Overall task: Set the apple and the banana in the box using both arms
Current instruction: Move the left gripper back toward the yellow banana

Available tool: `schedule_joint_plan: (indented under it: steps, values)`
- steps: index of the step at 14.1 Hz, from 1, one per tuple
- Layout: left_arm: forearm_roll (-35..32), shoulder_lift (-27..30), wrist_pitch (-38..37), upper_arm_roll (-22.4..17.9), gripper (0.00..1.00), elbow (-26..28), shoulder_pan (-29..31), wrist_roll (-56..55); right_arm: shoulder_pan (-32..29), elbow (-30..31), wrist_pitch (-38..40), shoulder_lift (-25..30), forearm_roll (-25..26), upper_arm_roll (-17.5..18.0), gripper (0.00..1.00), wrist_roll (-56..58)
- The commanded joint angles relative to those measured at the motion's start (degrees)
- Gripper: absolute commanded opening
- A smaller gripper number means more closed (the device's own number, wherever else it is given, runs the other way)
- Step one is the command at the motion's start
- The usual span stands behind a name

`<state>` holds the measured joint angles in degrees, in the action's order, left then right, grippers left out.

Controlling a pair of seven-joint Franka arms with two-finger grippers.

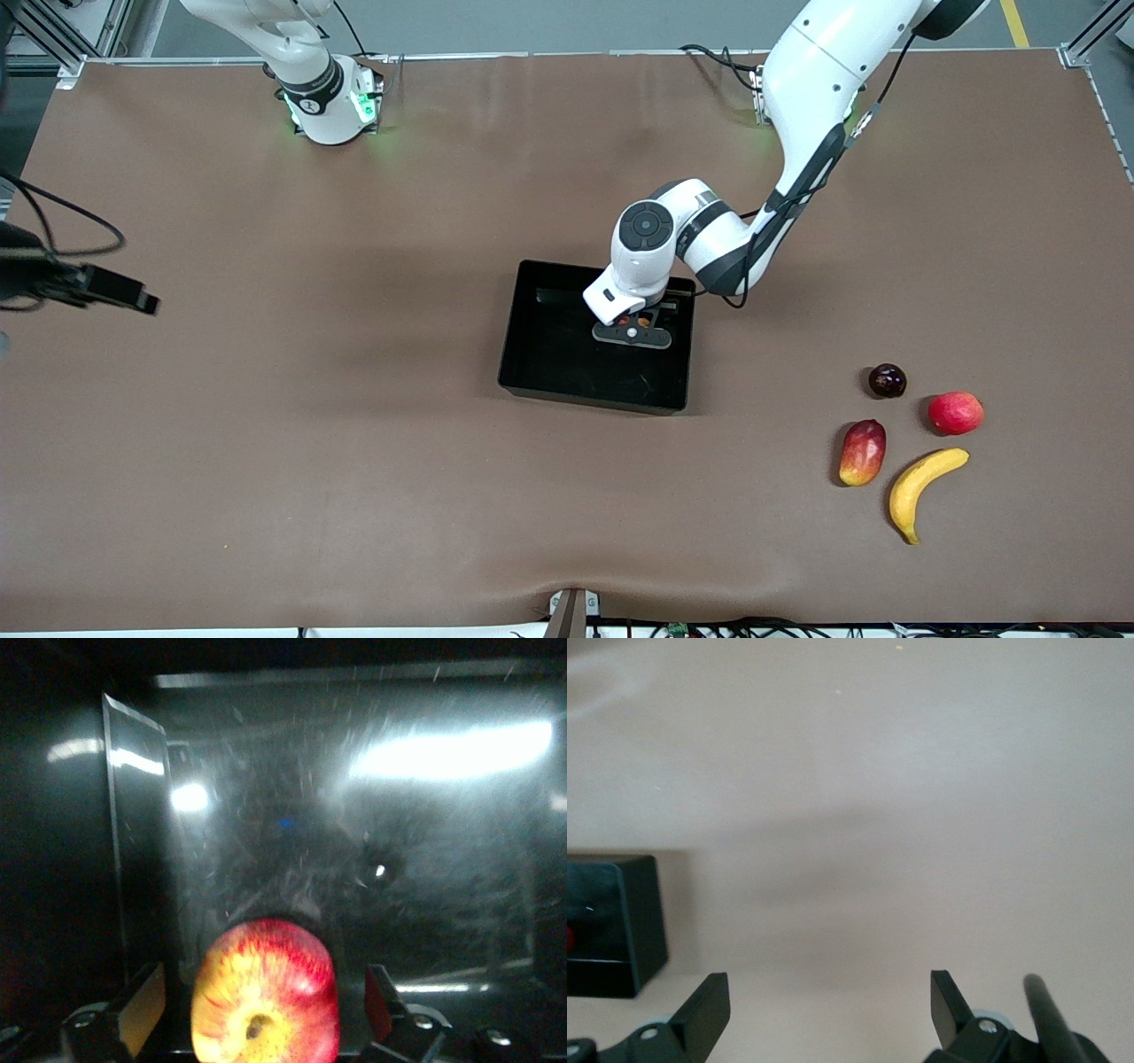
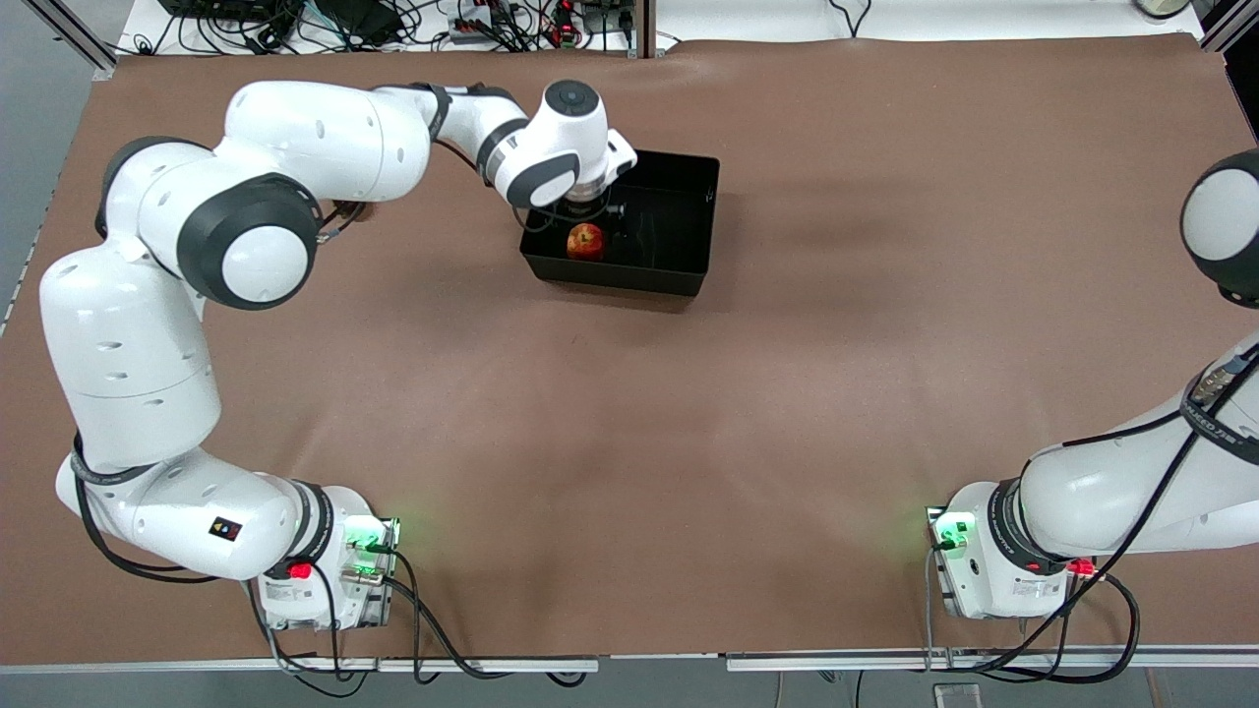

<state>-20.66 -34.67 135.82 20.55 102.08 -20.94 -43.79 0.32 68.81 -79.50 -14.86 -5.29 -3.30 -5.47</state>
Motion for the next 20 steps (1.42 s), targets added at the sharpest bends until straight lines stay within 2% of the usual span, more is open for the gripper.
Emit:
schedule_joint_plan:
  steps: [1, 5, 7, 10, 14, 17, 20]
  values:
    - [0.26, 5.65, -6.23, 0.10, 1.00, -2.40, 0.46, -1.03, -0.32, 7.72, 0.05, 7.28, 3.71, 0.75, 1.00, 0.99]
    - [1.14, 7.42, -21.53, -0.07, 1.00, -13.29, 1.95, 1.58, -0.15, 16.52, -2.14, 14.15, 6.42, 0.75, 1.00, 2.04]
    - [1.49, 7.94, -25.15, 0.37, 1.00, -15.59, 5.46, 7.64, -0.41, 17.85, -1.89, 15.03, 6.70, 0.75, 1.00, 5.01]
    - [3.43, 9.44, -25.42, 0.19, 1.00, -15.60, 11.96, 21.94, -1.55, 18.65, -1.09, 15.48, 5.74, 0.66, 1.00, 7.31]
    - [4.05, 8.57, -24.90, 0.02, 1.00, -16.39, 19.25, 35.84, -1.47, 13.56, -1.62, 15.30, 5.65, 0.83, 1.00, 7.76]
    - [4.05, 6.20, -21.32, 0.02, 1.00, -16.48, 25.49, 47.79, 0.46, 13.20, -1.10, 15.39, 5.99, 1.54, 1.00, 7.14]
    - [4.05, 1.99, -16.82, -0.07, 1.00, -18.31, 30.60, 59.14, -0.85, 13.37, -0.74, 15.30, 5.47, 1.19, 1.00, 7.23]
